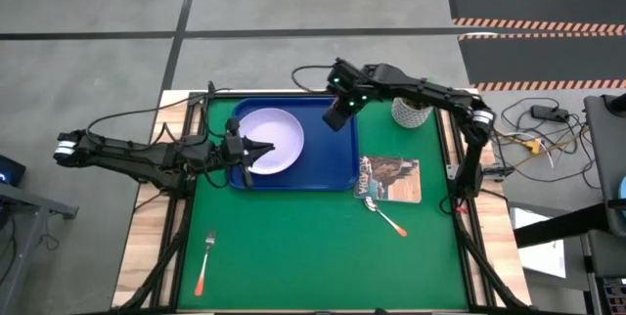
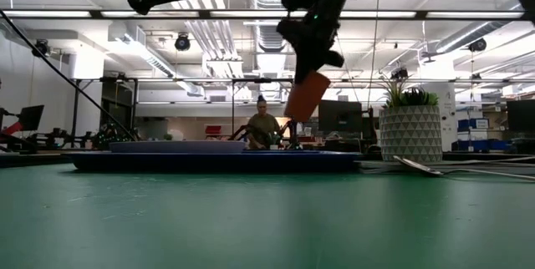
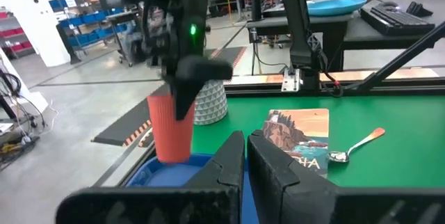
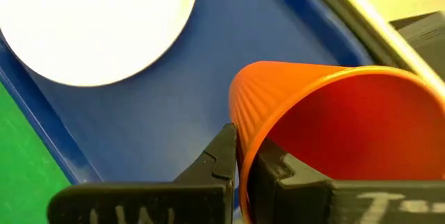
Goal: Pick and place plate/cup/fork/spoon on tray
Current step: Put the orange cup on the top right of the blue serving tray
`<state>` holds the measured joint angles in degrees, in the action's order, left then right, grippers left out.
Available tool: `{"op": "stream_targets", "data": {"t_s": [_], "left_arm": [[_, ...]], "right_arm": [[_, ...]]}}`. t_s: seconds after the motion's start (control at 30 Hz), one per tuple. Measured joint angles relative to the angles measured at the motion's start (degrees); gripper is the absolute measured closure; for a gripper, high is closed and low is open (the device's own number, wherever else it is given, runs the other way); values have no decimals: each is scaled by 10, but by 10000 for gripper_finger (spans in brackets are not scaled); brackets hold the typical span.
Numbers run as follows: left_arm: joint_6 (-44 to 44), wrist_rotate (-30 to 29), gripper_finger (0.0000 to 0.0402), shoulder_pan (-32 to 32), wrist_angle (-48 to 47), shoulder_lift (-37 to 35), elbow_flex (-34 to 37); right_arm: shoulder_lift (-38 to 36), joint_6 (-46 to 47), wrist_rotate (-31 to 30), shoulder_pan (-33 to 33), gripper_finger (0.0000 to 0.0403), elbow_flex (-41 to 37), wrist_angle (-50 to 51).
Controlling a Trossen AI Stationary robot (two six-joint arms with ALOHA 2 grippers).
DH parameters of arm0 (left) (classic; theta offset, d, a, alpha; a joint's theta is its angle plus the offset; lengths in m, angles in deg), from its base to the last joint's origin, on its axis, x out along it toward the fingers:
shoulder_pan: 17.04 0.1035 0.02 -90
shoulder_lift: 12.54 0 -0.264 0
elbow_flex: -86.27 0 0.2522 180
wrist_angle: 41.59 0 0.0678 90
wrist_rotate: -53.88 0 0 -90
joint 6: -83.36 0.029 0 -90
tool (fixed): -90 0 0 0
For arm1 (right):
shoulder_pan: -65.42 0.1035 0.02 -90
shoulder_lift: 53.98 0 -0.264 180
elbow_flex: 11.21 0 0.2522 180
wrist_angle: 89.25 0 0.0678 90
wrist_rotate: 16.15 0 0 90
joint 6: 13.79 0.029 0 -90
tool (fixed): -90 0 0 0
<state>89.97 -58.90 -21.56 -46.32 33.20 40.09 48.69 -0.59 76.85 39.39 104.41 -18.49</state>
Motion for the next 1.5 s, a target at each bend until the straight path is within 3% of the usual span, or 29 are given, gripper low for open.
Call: {"op": "stream_targets", "data": {"t_s": [0.1,0.4,0.53,1.5], "left_arm": [[0,0,401,0,-1,0,0],[3,0,401,0,-7,0,0],[3,0,401,0,-10,0,0],[3,0,401,0,-10,0,0]], "right_arm": [[47,-16,4,2,394,44,12],[198,-76,-49,2,394,274,226],[235,-90,-51,2,394,331,259],[292,-109,-52,-9,394,325,219]]}}
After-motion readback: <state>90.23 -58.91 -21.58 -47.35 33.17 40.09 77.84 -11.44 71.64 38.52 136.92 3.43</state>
